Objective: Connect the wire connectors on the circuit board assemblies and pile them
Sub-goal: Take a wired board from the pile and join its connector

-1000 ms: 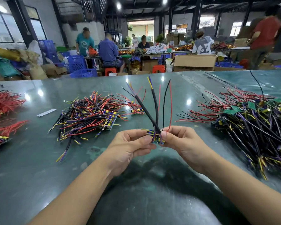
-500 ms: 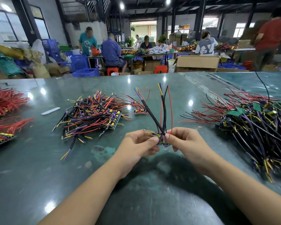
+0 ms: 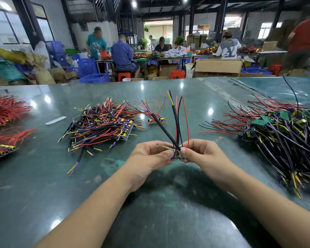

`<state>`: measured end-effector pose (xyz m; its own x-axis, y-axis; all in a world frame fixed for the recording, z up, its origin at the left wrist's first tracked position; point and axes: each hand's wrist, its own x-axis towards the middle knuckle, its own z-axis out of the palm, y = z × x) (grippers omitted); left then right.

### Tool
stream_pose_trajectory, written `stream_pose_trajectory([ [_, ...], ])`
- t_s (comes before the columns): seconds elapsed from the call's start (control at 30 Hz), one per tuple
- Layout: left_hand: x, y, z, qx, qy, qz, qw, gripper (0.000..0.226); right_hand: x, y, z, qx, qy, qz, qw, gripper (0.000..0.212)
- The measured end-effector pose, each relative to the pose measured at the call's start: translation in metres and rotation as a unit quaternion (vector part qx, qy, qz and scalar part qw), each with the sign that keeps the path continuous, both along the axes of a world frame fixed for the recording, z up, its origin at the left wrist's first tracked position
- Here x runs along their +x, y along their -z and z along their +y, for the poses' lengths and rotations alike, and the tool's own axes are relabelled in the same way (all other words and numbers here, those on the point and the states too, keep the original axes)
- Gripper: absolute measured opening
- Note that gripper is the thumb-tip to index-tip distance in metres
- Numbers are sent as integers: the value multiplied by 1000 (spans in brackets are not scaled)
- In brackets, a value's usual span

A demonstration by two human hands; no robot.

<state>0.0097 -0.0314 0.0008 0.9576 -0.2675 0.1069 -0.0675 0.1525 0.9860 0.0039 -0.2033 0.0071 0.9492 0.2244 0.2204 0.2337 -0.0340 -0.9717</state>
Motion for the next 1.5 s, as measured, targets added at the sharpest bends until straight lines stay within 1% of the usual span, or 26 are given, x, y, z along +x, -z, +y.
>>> stream_pose_trajectory([
  [0.13,1,-1,3,-23,16,-4,1000,28,0,2,-2,5,-28,-5,1000,9],
  [0.23,2,-1,4,-55,34,1,998,17,0,2,-3,17,-53,-11,998,17],
  [0.43,2,-4,5,-116,50,39,991,28,1,3,-4,124,-86,28,988,17],
  [0.5,2,-6,5,-111,44,36,992,27,2,4,-3,171,-99,57,979,17],
  [0.57,3,-6,6,-97,42,32,994,27,1,5,-1,196,-102,84,972,18],
  [0.67,3,-7,8,-91,39,38,994,28,0,1,-1,237,-110,120,958,14],
  [0.77,8,-9,16,-116,7,48,992,18,3,-5,-9,305,-73,152,937,14],
  [0.8,11,-10,20,-113,-19,40,993,14,4,-7,-12,311,-57,156,936,13],
  [0.87,16,-9,25,-81,-101,9,991,11,6,-8,-15,289,-41,161,943,11],
  [0.9,19,-8,26,-39,-160,-8,986,13,6,-7,-14,273,-40,164,947,11],
  [0.93,22,-6,29,33,-226,-25,973,12,6,-6,-13,258,-43,168,950,10],
  [0.97,25,-4,31,130,-285,-38,949,19,5,-5,-12,243,-51,171,954,10],
  [1.0,27,-1,34,238,-332,-35,912,41,5,-4,-11,229,-60,171,956,9],
  [1.03,28,1,36,318,-372,-28,872,62,4,-3,-10,216,-69,171,959,8],
  [1.07,26,2,37,359,-412,-49,836,73,4,-2,-9,201,-77,170,962,7],
  [1.1,23,0,37,369,-447,-104,808,73,3,-2,-8,185,-83,169,965,6],
  [1.13,19,-4,33,354,-459,-177,795,64,2,-2,-8,169,-88,167,967,6],
  [1.17,16,-8,29,332,-434,-238,803,51,1,-2,-7,155,-92,166,970,7],
  [1.2,12,-11,25,294,-373,-263,840,36,0,-2,-7,140,-96,165,972,8],
  [1.23,6,-14,19,244,-284,-241,895,25,-1,-2,-7,123,-101,162,974,9],
  [1.27,1,-15,14,199,-183,-191,944,22,-2,-2,-7,103,-107,160,976,11],
  [1.3,-5,-16,10,168,-87,-142,972,22,-4,-2,-6,86,-113,158,977,13],
  [1.33,-10,-16,8,168,-11,-113,979,23,-5,-3,-5,75,-121,155,978,15],
  [1.37,-11,-15,7,173,33,-101,979,23,-6,-4,-5,66,-129,152,978,16],
  [1.43,-12,-13,9,156,62,-94,981,25,-8,-5,-5,51,-141,149,977,17],
  [1.5,-12,-13,12,123,59,-91,986,26,-9,-6,-5,36,-152,151,976,16],
])
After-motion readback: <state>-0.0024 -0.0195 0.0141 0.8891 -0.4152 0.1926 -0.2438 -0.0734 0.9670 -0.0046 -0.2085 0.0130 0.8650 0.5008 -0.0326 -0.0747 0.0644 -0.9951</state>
